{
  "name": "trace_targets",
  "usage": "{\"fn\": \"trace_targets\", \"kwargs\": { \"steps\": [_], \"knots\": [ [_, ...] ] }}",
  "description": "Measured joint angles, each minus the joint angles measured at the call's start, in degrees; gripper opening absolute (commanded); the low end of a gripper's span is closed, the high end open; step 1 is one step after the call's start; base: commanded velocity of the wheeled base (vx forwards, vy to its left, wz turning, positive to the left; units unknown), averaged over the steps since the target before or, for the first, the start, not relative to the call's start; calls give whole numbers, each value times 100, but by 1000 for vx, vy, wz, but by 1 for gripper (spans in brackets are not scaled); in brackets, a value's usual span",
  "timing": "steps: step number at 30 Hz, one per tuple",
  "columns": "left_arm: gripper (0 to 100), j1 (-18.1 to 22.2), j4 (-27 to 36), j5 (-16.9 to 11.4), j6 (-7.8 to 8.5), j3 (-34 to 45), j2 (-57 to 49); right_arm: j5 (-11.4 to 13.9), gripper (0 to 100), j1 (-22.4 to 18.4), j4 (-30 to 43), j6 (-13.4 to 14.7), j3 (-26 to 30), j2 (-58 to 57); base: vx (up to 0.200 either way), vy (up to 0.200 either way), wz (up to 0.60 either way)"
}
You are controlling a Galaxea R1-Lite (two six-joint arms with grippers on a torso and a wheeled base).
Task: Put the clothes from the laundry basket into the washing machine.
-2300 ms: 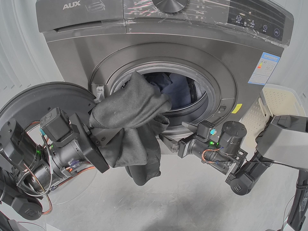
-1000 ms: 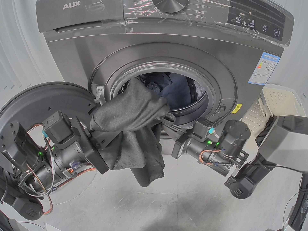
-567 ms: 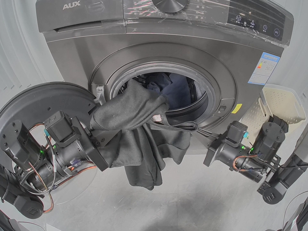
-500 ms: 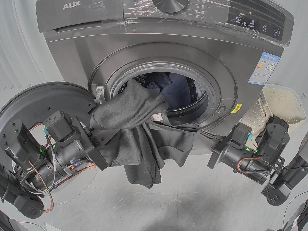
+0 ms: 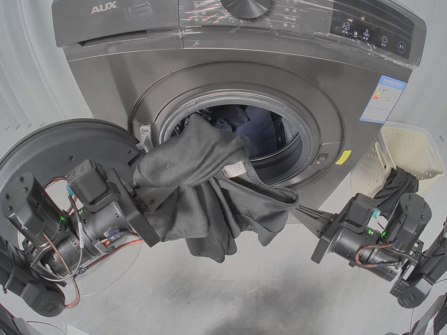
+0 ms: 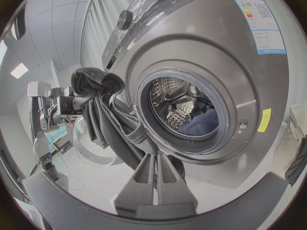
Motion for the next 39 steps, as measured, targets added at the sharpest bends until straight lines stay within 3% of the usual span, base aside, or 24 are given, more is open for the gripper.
{"fn": "trace_targets", "kwargs": {
  "steps": [13,14,28,39],
  "knots": [
    [0,-60,-7,-15,27,-32,-41,-28,0,300,-90,66,-286,703,0,0,0],
    [0,-61,-7,-17,27,-30,-46,-30,100,323,-90,66,-297,728,0,0,0],
    [0,-101,-7,-17,50,0,-84,148,100,542,-90,155,-564,1147,0,0,0],
    [0,-107,-5,-15,49,11,-127,300,100,396,-88,141,-1148,1452,0,0,0]
  ]
}}
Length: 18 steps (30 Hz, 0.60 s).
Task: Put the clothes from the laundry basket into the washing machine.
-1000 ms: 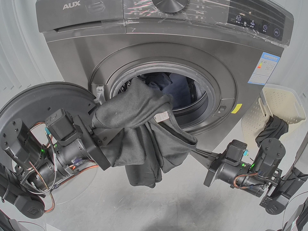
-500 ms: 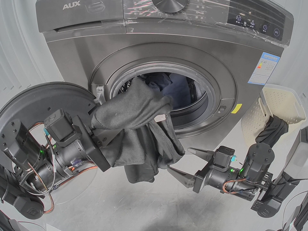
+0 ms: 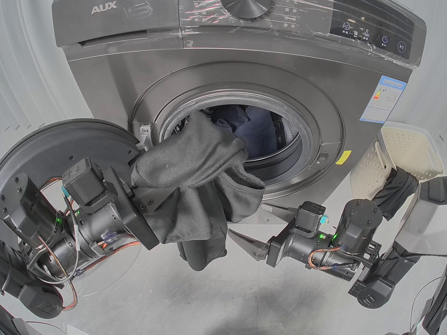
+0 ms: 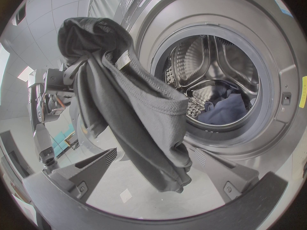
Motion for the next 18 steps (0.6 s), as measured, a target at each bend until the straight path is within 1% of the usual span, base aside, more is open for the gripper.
{"fn": "trace_targets", "kwargs": {
  "steps": [2,6,11,18],
  "knots": [
    [0,0,0,0,0,0,-2,26,100,-105,1,-7,-106,32,0,0,0],
    [0,-11,0,-2,-2,-4,-10,224,100,-344,9,-13,-312,84,0,0,0],
    [0,-24,0,-2,0,-4,-10,364,100,-569,6,-9,-588,199,0,0,0],
    [0,-44,0,-2,-5,7,-10,628,100,-658,9,-9,-985,478,0,0,0]
  ]
}}
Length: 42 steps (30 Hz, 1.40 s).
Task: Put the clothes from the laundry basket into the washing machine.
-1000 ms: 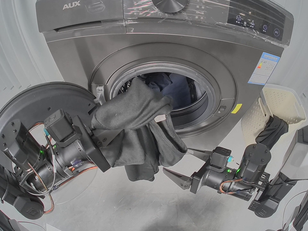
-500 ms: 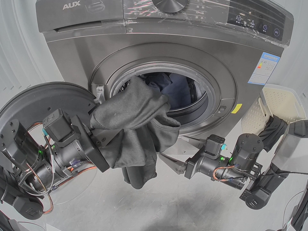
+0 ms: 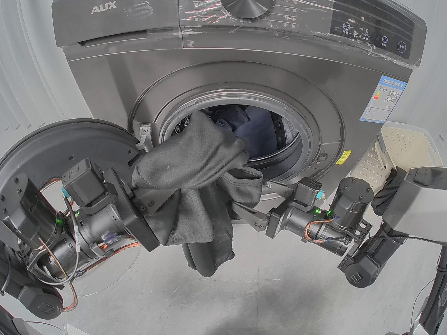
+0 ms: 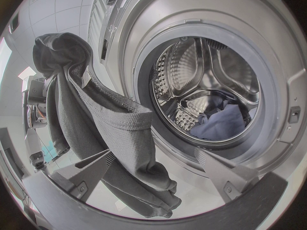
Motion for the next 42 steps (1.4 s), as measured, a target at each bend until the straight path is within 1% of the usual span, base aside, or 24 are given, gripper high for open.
{"fn": "trace_targets", "kwargs": {
  "steps": [4,8,9,17,21,23,26,31,33,35,36,38,40,42],
  "knots": [
    [0,0,-2,2,-11,2,0,183,100,41,2,1,-132,102,0,0,0],
    [0,0,-2,0,-11,2,5,246,100,88,-5,11,-319,197,0,0,0],
    [0,2,0,0,-13,2,7,251,0,105,-5,17,-369,232,0,0,0],
    [0,6,-2,0,-20,26,38,257,0,226,-16,34,-488,304,0,0,0],
    [0,16,-2,0,-30,41,55,185,0,226,-16,20,-408,132,0,0,0],
    [0,22,0,0,-38,48,60,99,0,218,-13,15,-265,-44,0,0,0],
    [0,33,5,2,-57,48,66,-129,0,216,4,0,46,-406,0,0,0],
    [0,28,5,5,-104,113,96,-830,0,218,50,-32,703,-1114,0,0,0],
    [0,16,7,-2,-121,207,121,-950,0,201,28,-34,866,-1313,0,0,0],
    [0,11,7,-9,-128,297,165,-983,0,166,15,-51,953,-1460,0,0,0],
    [100,6,9,-11,-139,336,195,-983,0,157,15,-54,979,-1532,0,0,0],
    [100,5,7,-13,-197,386,256,-978,0,146,6,-54,998,-1641,0,0,0],
    [100,-6,5,-13,-383,424,322,-972,0,138,9,-51,1012,-1742,0,0,0],
    [100,-48,7,-11,-519,480,391,-967,0,138,6,-49,1003,-1805,0,0,0]
  ]
}}
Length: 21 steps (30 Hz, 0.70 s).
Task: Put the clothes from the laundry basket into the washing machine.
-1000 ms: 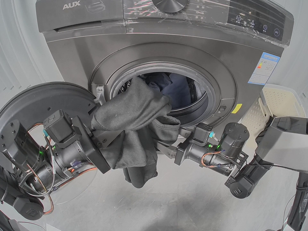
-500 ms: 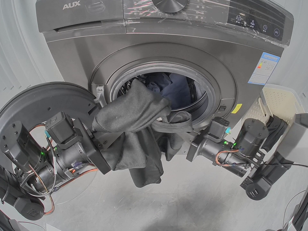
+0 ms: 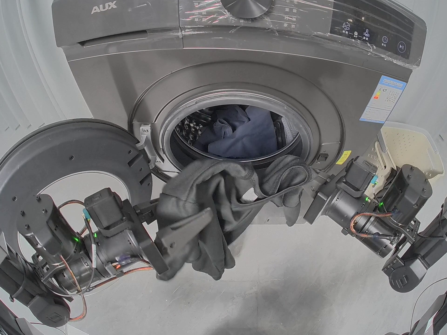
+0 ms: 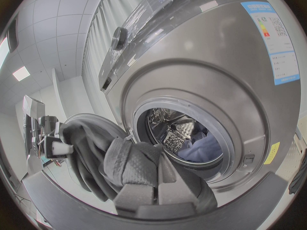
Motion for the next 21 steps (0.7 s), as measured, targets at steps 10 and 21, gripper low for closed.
{"fn": "trace_targets", "kwargs": {
  "steps": [10,21],
  "knots": [
    [100,-189,-5,0,-30,750,383,20,0,-6,41,4,-102,-323,0,0,0],
    [100,-212,-10,6,180,673,1129,-126,0,0,95,-24,-199,-518,0,0,0]
  ]
}}
